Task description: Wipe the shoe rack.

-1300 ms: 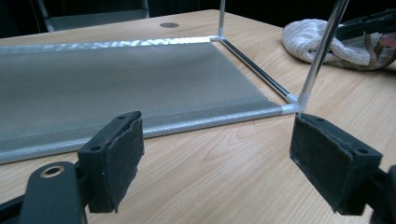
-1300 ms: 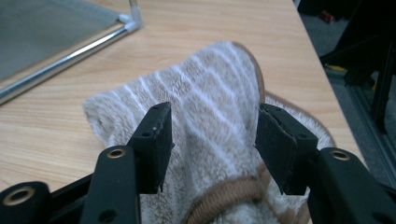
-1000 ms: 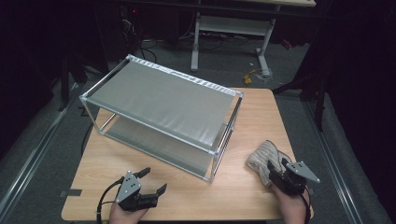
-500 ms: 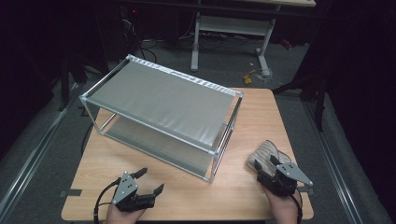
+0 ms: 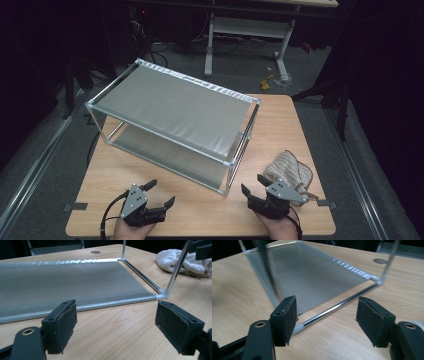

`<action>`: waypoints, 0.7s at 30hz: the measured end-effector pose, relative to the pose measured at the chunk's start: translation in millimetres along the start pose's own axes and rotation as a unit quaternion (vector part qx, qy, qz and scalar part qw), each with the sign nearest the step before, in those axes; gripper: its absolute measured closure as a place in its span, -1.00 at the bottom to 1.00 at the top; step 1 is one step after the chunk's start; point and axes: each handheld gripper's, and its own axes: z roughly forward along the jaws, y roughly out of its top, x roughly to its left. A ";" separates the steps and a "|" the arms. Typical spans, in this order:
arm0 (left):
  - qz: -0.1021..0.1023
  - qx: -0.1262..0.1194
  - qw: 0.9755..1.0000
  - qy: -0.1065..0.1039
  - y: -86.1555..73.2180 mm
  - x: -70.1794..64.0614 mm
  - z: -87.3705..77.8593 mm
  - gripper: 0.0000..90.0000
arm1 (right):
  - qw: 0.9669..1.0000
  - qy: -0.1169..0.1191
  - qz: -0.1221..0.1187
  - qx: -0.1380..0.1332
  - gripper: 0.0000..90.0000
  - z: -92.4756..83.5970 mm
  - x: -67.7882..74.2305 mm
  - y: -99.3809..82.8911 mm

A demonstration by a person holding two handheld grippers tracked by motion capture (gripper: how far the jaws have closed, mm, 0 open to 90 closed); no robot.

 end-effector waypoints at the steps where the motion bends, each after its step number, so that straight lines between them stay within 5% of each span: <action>1: 0.001 0.000 1.000 0.000 -0.1 0.0 0.2 -0.59 | 1.000 0.005 -0.004 0.001 -0.26 1.3 3.5 -0.4; 13: -0.004 -0.002 1.000 0.006 -1.6 2.4 -5.4 -0.60 | 0.999 0.041 -0.035 0.005 -0.21 11.0 26.2 -0.8; 21: -0.010 -0.002 1.000 0.019 -5.8 3.0 -16.5 -0.60 | 0.998 0.052 -0.041 -0.020 0.13 16.4 33.6 6.5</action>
